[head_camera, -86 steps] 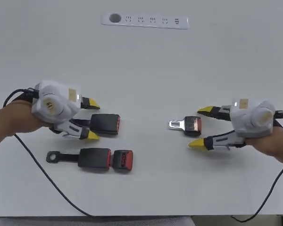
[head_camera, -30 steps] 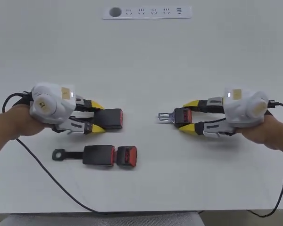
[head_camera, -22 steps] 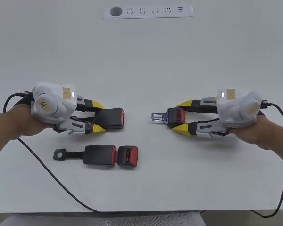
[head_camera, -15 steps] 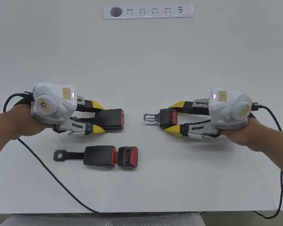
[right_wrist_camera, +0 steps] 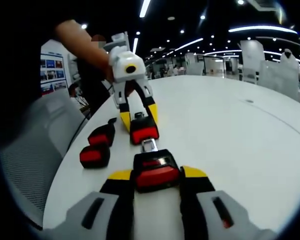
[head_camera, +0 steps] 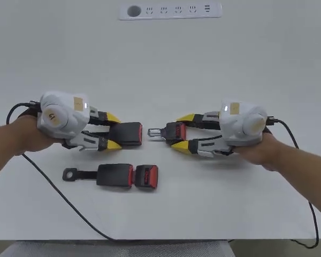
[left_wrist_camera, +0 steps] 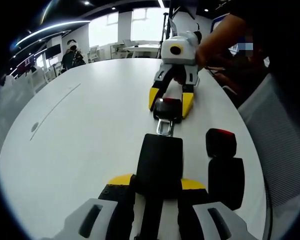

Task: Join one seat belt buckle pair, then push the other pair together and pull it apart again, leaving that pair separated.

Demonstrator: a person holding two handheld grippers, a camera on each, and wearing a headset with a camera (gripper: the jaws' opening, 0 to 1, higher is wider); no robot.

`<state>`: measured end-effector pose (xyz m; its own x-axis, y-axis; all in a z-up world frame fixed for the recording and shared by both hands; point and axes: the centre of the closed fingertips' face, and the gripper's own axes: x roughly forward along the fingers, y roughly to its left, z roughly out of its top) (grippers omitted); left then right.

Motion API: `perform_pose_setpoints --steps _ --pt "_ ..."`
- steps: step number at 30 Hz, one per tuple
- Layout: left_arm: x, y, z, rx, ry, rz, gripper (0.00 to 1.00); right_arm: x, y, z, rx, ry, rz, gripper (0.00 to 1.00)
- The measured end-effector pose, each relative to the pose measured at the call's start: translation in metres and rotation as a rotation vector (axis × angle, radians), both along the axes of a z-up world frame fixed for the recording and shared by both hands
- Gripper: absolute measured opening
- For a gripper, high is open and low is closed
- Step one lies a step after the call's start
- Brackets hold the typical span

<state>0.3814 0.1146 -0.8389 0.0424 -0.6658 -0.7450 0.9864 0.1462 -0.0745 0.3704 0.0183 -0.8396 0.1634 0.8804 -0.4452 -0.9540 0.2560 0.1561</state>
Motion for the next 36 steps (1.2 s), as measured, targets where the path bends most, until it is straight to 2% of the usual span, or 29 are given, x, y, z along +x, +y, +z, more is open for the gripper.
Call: perform_pose_setpoints --steps 4,9,12,18,25,32,36 --pt "0.000 0.000 0.000 0.001 0.004 0.001 0.34 0.001 0.008 -0.001 -0.005 -0.001 0.013 0.36" --pt "0.000 0.000 0.000 0.010 0.005 -0.012 0.34 0.005 0.006 -0.001 -0.023 -0.023 0.031 0.36" --pt "-0.001 0.000 0.000 0.015 0.003 -0.016 0.34 0.005 0.008 -0.002 -0.061 -0.062 0.055 0.36" --pt "-0.001 -0.001 0.000 0.029 -0.005 -0.035 0.34 0.007 0.021 -0.002 -0.072 -0.076 0.066 0.36" --pt "-0.001 -0.001 0.000 0.035 -0.004 -0.030 0.33 0.008 0.021 -0.001 -0.078 -0.055 0.049 0.36" --pt "-0.001 0.000 0.000 0.048 -0.003 -0.040 0.33 0.009 0.024 -0.002 -0.097 -0.053 0.041 0.36" --pt "-0.001 0.000 0.000 0.051 -0.004 -0.043 0.33 0.010 0.036 -0.001 -0.101 -0.032 0.024 0.36"
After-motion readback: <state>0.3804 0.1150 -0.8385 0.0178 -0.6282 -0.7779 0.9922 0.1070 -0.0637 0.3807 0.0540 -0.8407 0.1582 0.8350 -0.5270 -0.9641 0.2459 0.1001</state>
